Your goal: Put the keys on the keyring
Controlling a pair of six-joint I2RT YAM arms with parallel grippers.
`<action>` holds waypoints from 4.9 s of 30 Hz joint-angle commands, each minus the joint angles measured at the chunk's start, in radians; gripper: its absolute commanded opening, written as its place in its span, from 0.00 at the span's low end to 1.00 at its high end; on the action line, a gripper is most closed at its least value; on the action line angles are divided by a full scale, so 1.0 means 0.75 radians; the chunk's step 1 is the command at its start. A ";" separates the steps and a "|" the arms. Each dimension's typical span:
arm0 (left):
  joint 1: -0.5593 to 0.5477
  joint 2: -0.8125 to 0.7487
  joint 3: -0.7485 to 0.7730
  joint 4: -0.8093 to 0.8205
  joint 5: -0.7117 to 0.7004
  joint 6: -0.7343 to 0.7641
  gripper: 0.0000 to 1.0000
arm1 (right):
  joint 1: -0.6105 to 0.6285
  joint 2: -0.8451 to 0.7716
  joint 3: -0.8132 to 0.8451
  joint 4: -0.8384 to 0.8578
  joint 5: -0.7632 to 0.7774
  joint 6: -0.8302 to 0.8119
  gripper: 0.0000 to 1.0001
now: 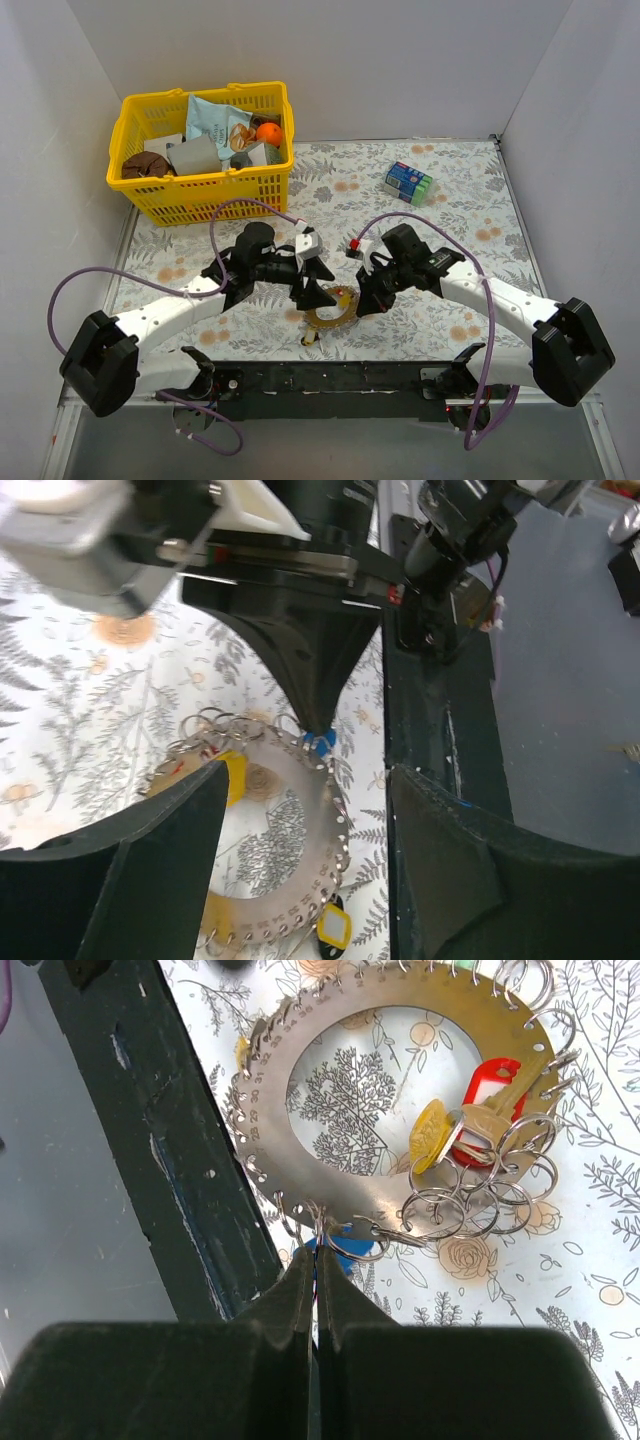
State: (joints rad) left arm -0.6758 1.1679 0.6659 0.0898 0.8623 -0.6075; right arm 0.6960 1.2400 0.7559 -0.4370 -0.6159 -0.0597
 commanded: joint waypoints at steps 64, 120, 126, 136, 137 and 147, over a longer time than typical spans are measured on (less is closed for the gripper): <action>-0.222 0.476 -0.127 0.778 0.041 -0.090 0.00 | 0.003 -0.250 -0.016 0.204 0.025 0.110 0.61; -0.220 0.627 -0.520 2.177 -0.221 -0.634 0.00 | -0.020 -0.322 -0.380 0.644 -0.365 0.268 0.28; -0.220 0.588 -0.516 2.153 -0.215 -0.628 0.00 | -0.018 -0.299 -0.404 0.662 -0.361 0.268 0.28; -0.220 0.543 -0.487 2.095 -0.170 -0.622 0.00 | -0.018 -0.267 -0.421 0.685 -0.300 0.268 0.29; -0.220 0.541 -0.487 2.091 -0.162 -0.622 0.00 | -0.020 -0.265 -0.421 0.693 -0.298 0.268 0.29; -0.220 0.500 -0.487 2.046 -0.090 -0.618 0.00 | -0.063 -0.436 -0.451 0.724 -0.258 0.282 0.52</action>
State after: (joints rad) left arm -0.8391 1.6009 0.2779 1.3144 0.7364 -1.0821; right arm 0.6758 0.9791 0.4267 0.0341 -0.8143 0.1486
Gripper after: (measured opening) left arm 0.010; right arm 0.454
